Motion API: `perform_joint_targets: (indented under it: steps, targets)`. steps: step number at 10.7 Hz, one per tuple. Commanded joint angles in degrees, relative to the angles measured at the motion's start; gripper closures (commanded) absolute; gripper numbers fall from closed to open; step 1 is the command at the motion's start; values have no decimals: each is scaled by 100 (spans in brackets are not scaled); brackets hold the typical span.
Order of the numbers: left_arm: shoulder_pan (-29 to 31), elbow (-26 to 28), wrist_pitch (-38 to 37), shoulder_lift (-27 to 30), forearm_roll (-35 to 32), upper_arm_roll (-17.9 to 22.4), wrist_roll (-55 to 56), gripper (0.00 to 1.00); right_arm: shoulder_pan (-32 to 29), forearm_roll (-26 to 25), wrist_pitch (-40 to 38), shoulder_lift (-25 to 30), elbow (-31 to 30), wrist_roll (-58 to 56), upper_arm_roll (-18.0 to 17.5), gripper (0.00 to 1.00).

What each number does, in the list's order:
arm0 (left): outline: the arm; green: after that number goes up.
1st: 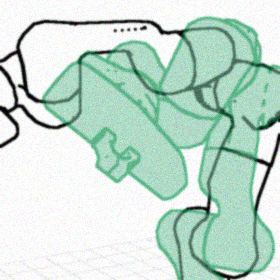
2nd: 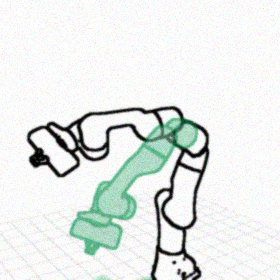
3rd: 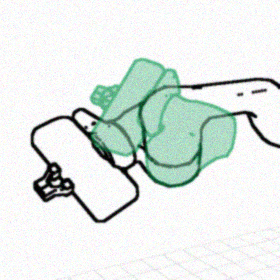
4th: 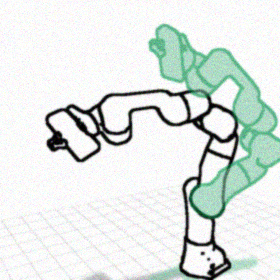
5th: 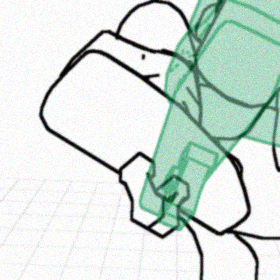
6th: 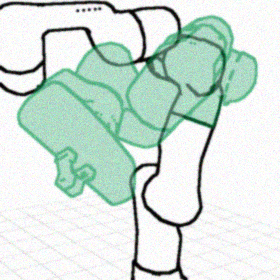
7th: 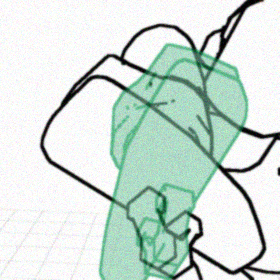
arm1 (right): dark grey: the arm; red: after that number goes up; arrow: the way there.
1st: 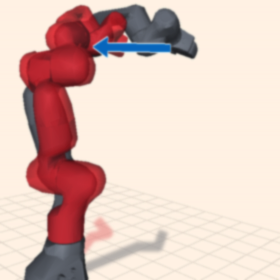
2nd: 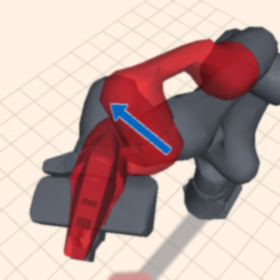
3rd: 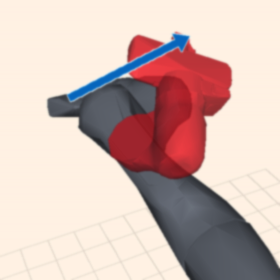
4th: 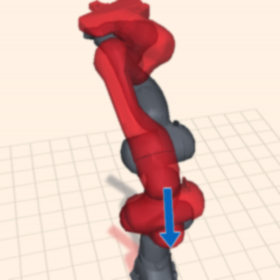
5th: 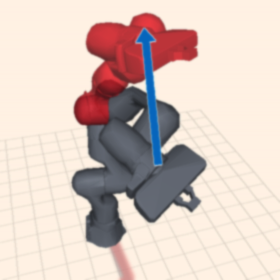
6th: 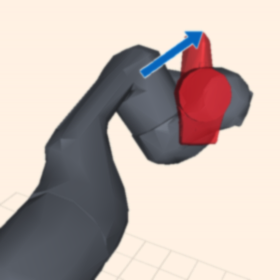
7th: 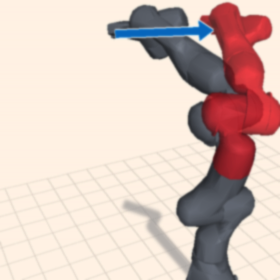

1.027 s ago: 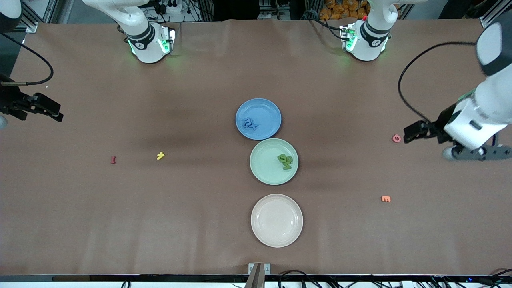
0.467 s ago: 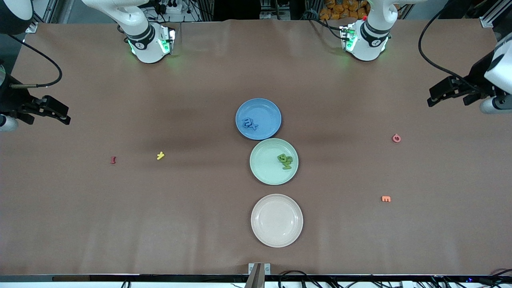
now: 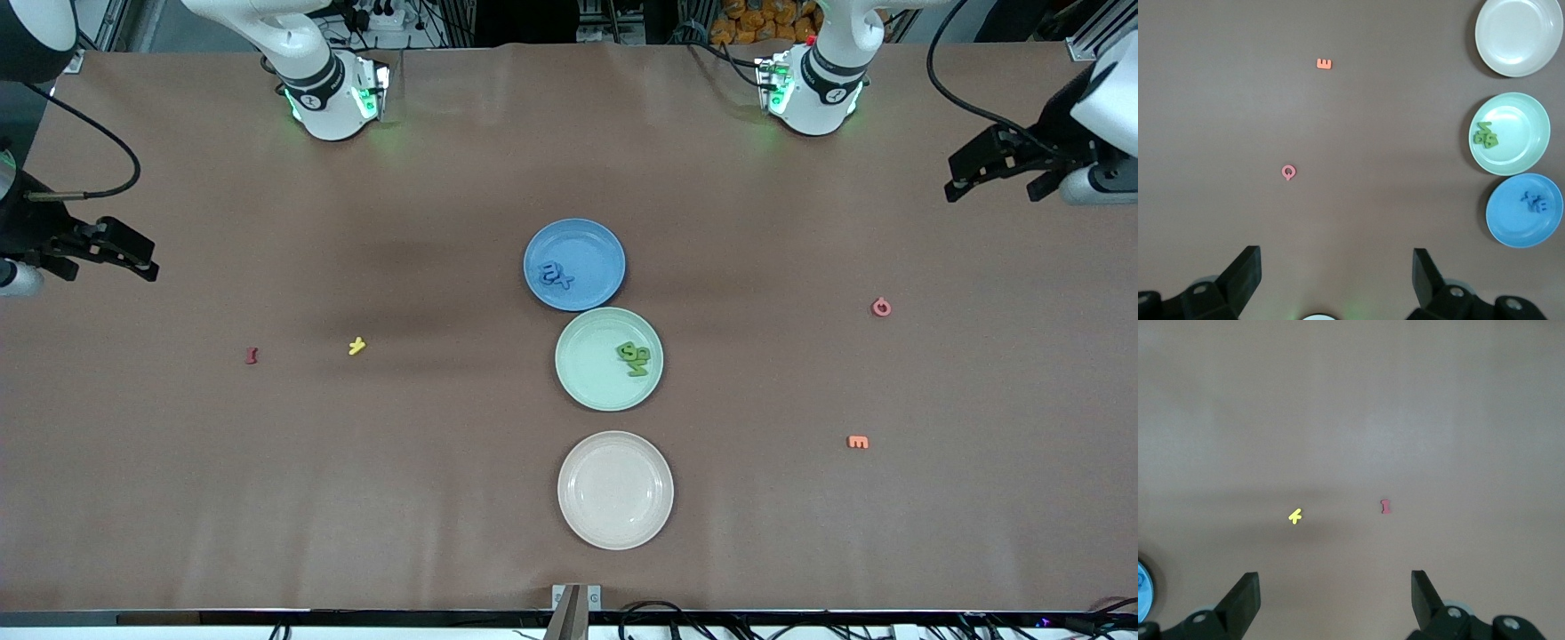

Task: Sort letters by color into matching plates

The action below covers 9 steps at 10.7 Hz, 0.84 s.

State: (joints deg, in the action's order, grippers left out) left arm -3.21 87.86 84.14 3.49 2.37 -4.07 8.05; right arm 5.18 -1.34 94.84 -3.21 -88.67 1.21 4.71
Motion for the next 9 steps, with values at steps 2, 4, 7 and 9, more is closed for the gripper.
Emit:
perform_joint_targets:
  steps: [2, 4, 7, 9]
  targets:
    - [198, 214, -82, 302, 80, -252, 109, 0, 45, 64, 122, -21, -27, 11, 12, 0]
    - [189, 214, -82, 284, -16, -260, 126, 0, 80, 55, 192, -74, -36, 3, 12, 0]
    - [242, 214, -65, 223, -218, -243, 38, 0, 124, 37, 210, -118, -36, 11, 12, 0]
    - [250, 223, 162, 126, -307, -226, 47, 0, 98, 46, 236, -136, -27, 3, 12, 0]
